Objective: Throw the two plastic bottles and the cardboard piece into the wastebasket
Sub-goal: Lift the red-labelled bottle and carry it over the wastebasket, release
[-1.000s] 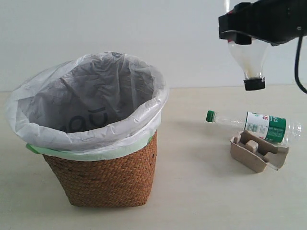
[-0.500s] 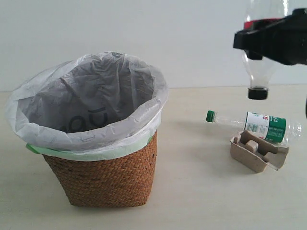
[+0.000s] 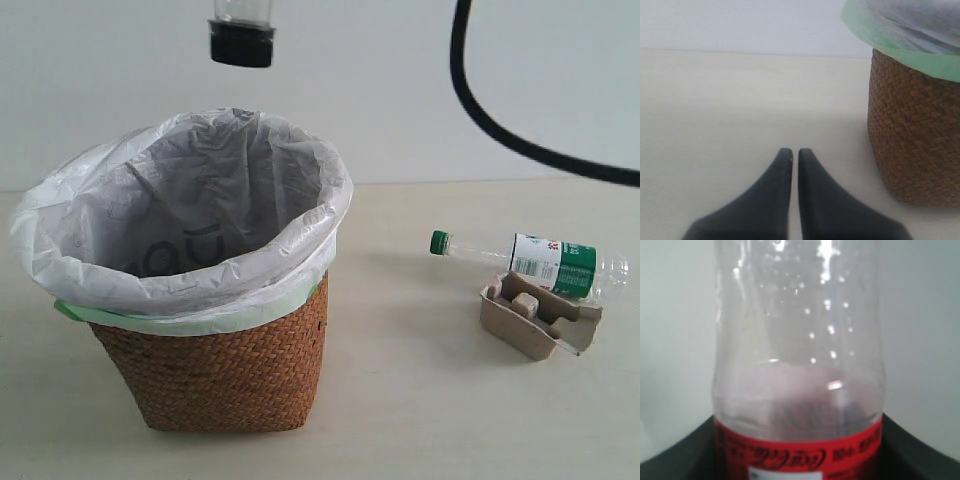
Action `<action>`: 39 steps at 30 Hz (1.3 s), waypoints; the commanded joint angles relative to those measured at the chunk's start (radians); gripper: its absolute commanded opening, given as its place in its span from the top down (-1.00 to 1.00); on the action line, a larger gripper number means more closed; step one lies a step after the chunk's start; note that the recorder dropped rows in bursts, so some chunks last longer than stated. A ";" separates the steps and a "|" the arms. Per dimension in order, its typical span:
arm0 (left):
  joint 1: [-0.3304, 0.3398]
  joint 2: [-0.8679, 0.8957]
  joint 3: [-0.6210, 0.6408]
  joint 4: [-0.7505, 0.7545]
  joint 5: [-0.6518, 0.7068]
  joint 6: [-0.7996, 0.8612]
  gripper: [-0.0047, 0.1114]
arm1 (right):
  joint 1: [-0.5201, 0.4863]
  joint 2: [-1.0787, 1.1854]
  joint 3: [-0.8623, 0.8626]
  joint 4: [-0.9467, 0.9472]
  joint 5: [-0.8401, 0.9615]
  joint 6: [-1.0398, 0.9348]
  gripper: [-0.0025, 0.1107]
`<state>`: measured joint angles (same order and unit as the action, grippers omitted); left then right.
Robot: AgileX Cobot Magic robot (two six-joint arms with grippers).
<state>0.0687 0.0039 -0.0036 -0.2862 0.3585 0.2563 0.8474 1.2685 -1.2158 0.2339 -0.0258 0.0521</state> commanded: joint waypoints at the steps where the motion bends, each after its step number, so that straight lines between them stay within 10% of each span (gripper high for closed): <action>1: 0.003 -0.004 0.004 0.003 0.001 0.005 0.85 | -0.159 -0.002 0.076 -0.009 0.099 -0.037 0.96; 11: 0.003 -0.004 0.004 0.003 0.001 0.005 0.85 | -0.644 0.000 0.277 -0.070 0.136 -0.042 0.96; 21: 0.003 -0.004 0.004 0.003 0.001 0.005 0.85 | -0.371 0.112 0.102 -0.035 0.100 0.002 0.85; 28: 0.003 -0.004 0.004 0.003 0.001 0.005 0.85 | -0.128 0.237 -0.267 0.003 0.141 0.078 -0.69; 33: 0.003 -0.004 0.004 0.003 0.001 0.005 0.85 | -0.184 0.254 -0.372 -0.057 0.365 0.159 -0.27; 39: 0.003 -0.004 0.004 0.003 0.001 0.005 0.85 | -0.358 0.255 -0.358 -0.270 0.694 0.201 -0.27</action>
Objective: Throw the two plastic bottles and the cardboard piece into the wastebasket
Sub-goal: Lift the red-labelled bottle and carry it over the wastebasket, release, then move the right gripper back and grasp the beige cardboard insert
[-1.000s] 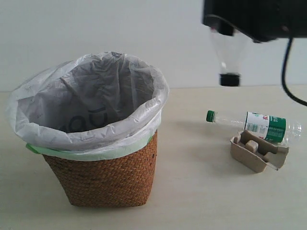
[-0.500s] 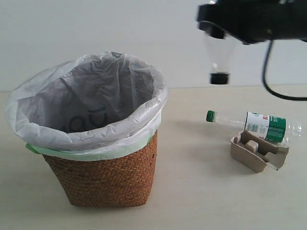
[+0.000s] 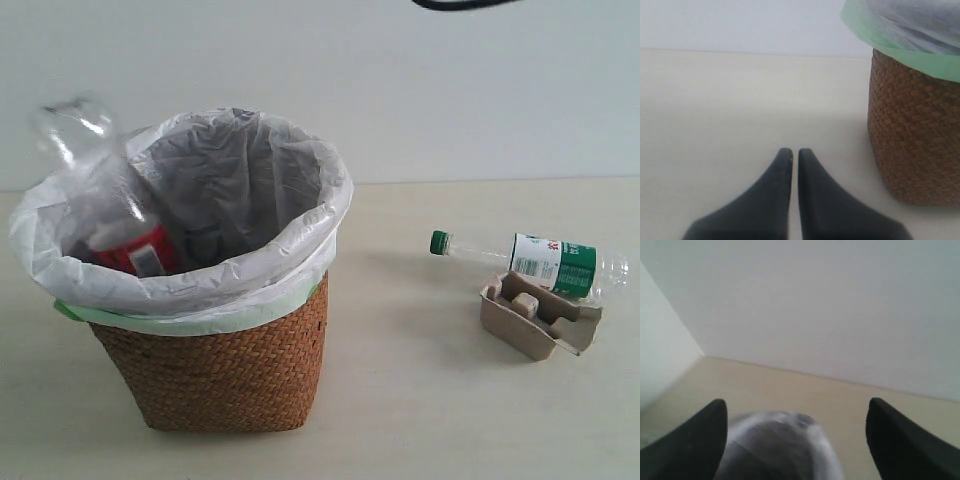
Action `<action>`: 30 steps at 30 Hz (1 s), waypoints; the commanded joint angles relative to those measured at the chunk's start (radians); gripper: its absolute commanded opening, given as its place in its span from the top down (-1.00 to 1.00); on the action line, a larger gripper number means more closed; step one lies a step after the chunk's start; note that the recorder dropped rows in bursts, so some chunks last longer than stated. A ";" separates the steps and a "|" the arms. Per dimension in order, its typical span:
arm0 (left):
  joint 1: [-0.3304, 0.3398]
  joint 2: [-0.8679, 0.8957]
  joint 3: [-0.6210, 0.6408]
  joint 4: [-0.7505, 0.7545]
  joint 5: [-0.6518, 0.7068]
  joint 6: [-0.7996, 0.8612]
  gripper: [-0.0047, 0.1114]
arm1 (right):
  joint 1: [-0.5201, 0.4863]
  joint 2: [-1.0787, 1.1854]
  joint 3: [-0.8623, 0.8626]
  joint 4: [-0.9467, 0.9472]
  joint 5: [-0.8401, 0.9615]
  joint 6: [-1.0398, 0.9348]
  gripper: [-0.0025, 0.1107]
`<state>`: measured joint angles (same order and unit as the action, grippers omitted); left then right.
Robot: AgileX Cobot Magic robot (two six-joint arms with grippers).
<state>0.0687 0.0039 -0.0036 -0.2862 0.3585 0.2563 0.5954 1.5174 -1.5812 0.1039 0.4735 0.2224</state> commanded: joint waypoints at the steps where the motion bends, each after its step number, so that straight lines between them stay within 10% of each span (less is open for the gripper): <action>1: 0.003 -0.004 0.004 0.003 0.001 0.005 0.85 | -0.136 0.006 0.018 -0.172 0.233 0.033 -0.27; 8: 0.003 -0.004 0.004 0.003 0.001 0.005 0.85 | -0.273 0.014 0.122 -0.220 0.373 -0.163 -0.26; 30: 0.003 -0.004 0.004 0.003 0.001 0.005 0.85 | -0.278 0.365 0.305 -0.202 0.349 -0.348 -0.26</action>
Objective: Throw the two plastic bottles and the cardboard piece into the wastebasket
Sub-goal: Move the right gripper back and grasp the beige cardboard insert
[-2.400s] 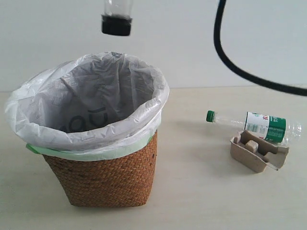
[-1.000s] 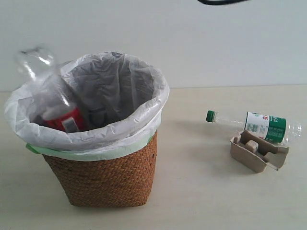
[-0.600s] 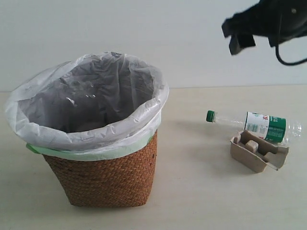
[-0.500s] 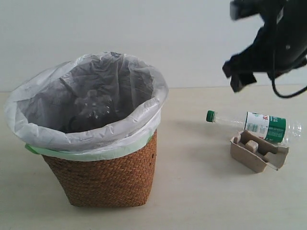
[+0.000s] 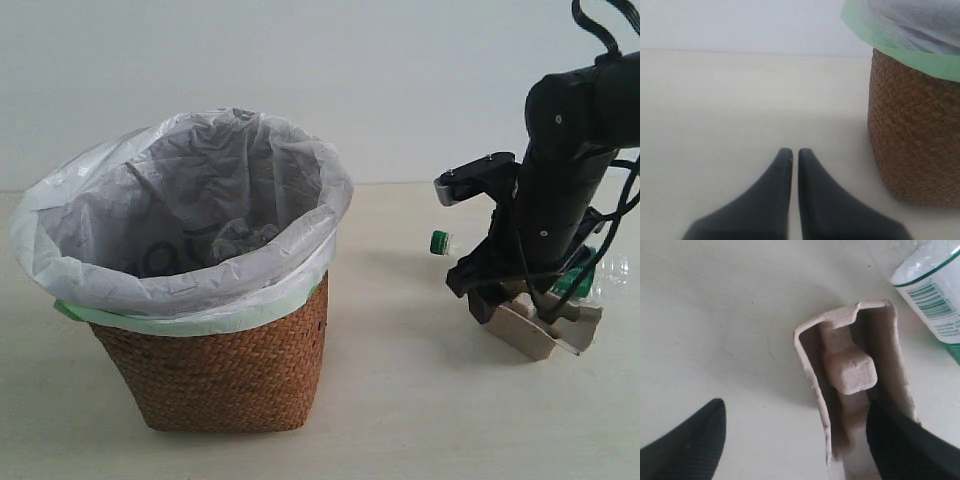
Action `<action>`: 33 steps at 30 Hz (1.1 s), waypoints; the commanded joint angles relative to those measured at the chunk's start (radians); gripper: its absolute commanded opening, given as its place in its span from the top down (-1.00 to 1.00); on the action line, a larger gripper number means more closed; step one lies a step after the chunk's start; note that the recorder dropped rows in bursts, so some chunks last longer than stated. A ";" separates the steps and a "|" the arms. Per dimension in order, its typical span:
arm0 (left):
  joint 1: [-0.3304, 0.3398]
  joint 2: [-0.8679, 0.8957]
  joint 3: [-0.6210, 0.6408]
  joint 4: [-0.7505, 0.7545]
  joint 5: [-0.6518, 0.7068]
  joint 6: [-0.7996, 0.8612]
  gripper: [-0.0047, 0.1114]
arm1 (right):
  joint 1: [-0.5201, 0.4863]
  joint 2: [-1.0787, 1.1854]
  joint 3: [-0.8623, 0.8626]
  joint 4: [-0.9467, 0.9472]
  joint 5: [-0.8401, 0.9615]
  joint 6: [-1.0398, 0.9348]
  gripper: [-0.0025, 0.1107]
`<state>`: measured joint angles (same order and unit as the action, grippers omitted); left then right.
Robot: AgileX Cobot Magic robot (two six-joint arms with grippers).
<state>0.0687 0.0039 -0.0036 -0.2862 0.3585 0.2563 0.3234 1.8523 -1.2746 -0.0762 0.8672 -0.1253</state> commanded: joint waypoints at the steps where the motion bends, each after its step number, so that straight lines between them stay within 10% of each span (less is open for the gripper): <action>1: 0.003 -0.004 0.004 0.003 0.001 0.005 0.85 | -0.006 0.036 -0.001 -0.032 -0.049 0.000 -0.26; 16: 0.003 -0.004 0.004 0.003 0.001 0.005 0.85 | -0.051 0.184 -0.001 0.040 -0.120 -0.042 -0.25; 18: 0.003 -0.004 0.004 0.003 0.001 0.005 0.85 | -0.051 0.195 -0.001 0.040 -0.120 -0.042 -0.01; 21: 0.003 -0.004 0.004 0.003 0.001 0.005 0.85 | -0.051 0.169 -0.004 0.040 -0.105 -0.042 0.95; 33: 0.003 -0.004 0.004 0.003 0.001 0.005 0.85 | -0.054 -0.104 -0.004 0.040 -0.107 -0.039 0.93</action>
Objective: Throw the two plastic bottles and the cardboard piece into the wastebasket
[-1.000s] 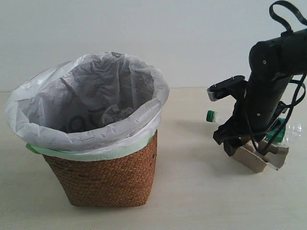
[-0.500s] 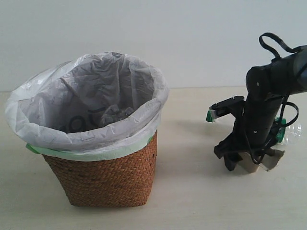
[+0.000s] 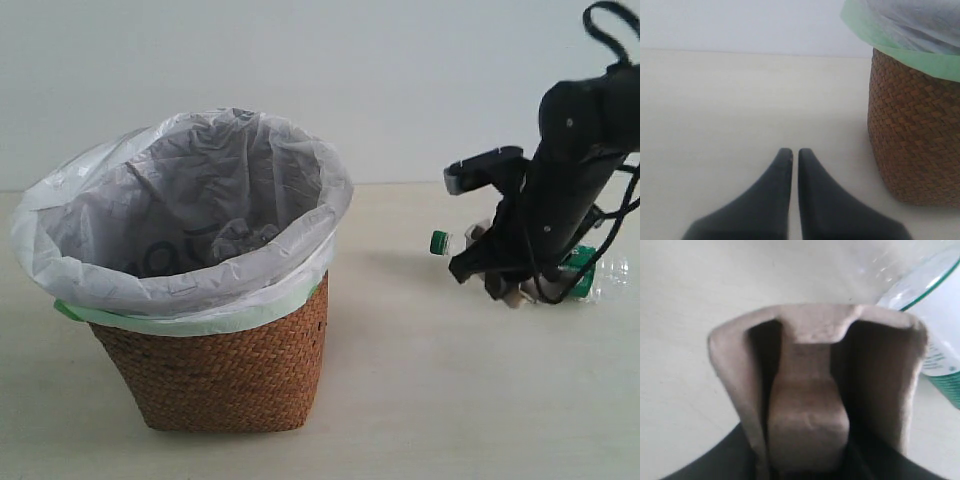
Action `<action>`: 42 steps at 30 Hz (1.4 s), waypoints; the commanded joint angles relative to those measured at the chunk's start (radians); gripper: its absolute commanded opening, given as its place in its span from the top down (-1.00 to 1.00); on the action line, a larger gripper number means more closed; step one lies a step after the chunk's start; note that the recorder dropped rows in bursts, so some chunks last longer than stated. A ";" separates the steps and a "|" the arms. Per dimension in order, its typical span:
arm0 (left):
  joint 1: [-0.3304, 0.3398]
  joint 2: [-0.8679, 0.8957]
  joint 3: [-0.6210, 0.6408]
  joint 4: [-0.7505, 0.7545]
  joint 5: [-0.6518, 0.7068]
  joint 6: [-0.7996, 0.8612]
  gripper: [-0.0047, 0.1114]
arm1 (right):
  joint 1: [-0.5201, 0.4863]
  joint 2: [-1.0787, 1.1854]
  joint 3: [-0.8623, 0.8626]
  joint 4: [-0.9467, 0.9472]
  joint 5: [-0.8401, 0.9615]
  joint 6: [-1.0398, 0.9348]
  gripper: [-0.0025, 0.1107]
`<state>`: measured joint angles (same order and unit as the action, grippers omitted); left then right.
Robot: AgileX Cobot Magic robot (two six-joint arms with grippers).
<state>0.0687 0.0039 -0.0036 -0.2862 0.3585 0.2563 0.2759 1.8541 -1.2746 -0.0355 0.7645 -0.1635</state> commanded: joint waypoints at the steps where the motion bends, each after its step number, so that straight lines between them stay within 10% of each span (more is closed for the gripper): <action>1: 0.003 -0.004 0.004 0.003 0.001 0.005 0.85 | -0.009 -0.135 -0.004 -0.001 -0.008 0.005 0.93; 12: 0.003 -0.004 0.004 0.003 0.001 0.005 0.85 | -0.054 -0.247 -0.004 -0.218 0.016 0.341 0.93; 23: 0.003 -0.004 0.004 0.003 0.001 0.005 0.85 | 0.173 -0.271 -0.215 0.900 -0.037 -0.478 0.93; 28: 0.003 -0.004 0.004 0.003 0.001 0.005 0.85 | 0.151 -0.273 -0.248 0.651 -0.045 -0.302 0.93; 38: 0.003 -0.004 0.004 0.003 0.001 0.005 0.85 | 0.058 -0.271 -0.201 -0.420 0.180 0.561 0.93; 42: 0.003 -0.004 0.004 0.003 0.001 0.005 0.85 | 0.043 -0.271 -0.201 -0.481 0.246 0.565 0.93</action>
<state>0.0687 0.0039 -0.0036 -0.2862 0.3585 0.2563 0.3259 1.5861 -1.4765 -0.4585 0.9783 0.3690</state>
